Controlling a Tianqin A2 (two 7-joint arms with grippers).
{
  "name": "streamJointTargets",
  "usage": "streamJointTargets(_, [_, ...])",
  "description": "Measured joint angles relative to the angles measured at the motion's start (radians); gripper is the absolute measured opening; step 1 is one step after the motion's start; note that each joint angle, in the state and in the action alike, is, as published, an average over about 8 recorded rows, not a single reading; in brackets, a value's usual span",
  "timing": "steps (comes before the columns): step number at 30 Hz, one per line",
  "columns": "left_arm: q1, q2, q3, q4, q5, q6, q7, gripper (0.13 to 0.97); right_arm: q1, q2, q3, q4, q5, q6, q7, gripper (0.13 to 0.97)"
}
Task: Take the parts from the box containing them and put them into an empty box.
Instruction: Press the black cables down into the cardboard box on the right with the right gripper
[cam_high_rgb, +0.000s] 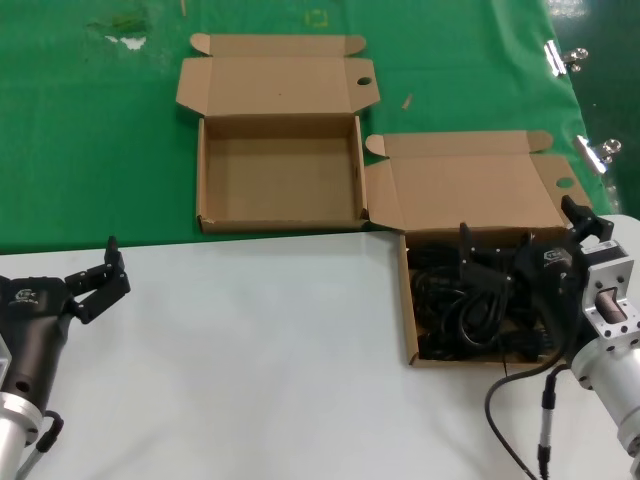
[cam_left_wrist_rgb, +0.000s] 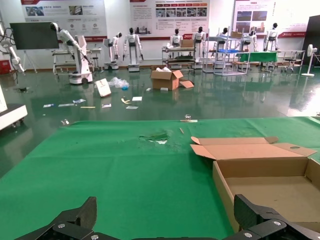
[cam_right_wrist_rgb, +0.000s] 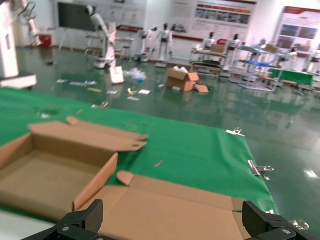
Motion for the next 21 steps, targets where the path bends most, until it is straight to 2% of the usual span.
streamJointTargets(9, [0.0, 0.0, 0.0, 0.0, 0.0, 0.0, -0.001, 0.932, 0.04, 0.127, -0.048, -0.051, -0.036, -0.09, -0.025, 0.966])
streamJointTargets(11, [0.0, 0.0, 0.0, 0.0, 0.0, 0.0, -0.001, 0.932, 0.059, 0.162, -0.052, -0.063, -0.047, -0.135, -0.035, 0.966])
streamJointTargets(15, [0.0, 0.0, 0.0, 0.0, 0.0, 0.0, -0.001, 0.881, 0.105, 0.23, -0.057, -0.082, -0.061, -0.24, -0.072, 0.966])
streamJointTargets(21, [0.0, 0.0, 0.0, 0.0, 0.0, 0.0, 0.0, 0.809, 0.186, 0.313, -0.065, -0.104, -0.068, -0.423, -0.178, 0.966])
